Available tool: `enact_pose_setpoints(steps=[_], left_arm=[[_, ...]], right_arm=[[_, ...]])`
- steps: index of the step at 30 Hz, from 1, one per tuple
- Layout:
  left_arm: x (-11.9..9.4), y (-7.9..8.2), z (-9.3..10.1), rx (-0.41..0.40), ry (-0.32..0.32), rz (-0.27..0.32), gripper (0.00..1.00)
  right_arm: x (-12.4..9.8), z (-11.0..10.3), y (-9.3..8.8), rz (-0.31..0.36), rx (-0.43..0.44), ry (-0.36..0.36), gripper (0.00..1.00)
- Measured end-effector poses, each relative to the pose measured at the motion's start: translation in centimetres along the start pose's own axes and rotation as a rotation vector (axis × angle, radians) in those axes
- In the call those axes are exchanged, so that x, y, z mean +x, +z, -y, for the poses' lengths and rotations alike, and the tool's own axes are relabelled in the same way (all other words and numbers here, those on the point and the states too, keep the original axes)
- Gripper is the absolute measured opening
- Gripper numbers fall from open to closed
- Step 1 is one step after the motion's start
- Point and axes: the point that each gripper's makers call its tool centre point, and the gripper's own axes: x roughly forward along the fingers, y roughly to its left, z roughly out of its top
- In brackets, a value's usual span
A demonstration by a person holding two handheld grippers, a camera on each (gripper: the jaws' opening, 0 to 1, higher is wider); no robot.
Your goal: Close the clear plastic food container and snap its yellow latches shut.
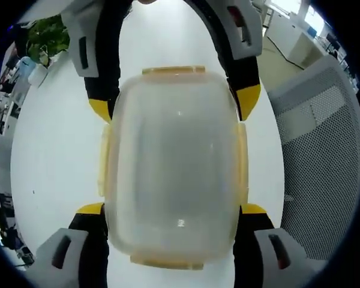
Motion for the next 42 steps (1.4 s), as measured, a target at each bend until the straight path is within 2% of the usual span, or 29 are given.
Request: enact_pose_setpoints(steps=[5,9,15,29,42], left_arm=[[0.1,0.0,0.0,0.0,0.0,-0.003,0.87],[0.0,0.0,-0.1,-0.003,0.001,0.006,0.87],[-0.1,-1.1,-0.1,-0.009,0.001,-0.033,0.87],[-0.6,-3.1,-0.1,-0.023,0.002,-0.03,0.87],[-1.2,-5.9,-0.1,-0.041,0.005,-0.036,0.87]], right_arm=[[0.1,0.0,0.1,0.025,0.004,-0.015,0.85],[0.3,0.1,0.0,-0.002,0.001,-0.006,0.85],[0.6,0.3,1.1,0.017,-0.003,-0.009,0.85],[1.5,0.3,3.0,0.017,-0.017,-0.001,0.87],[2.7,0.2,5.8,0.028,-0.032,0.007,0.87]])
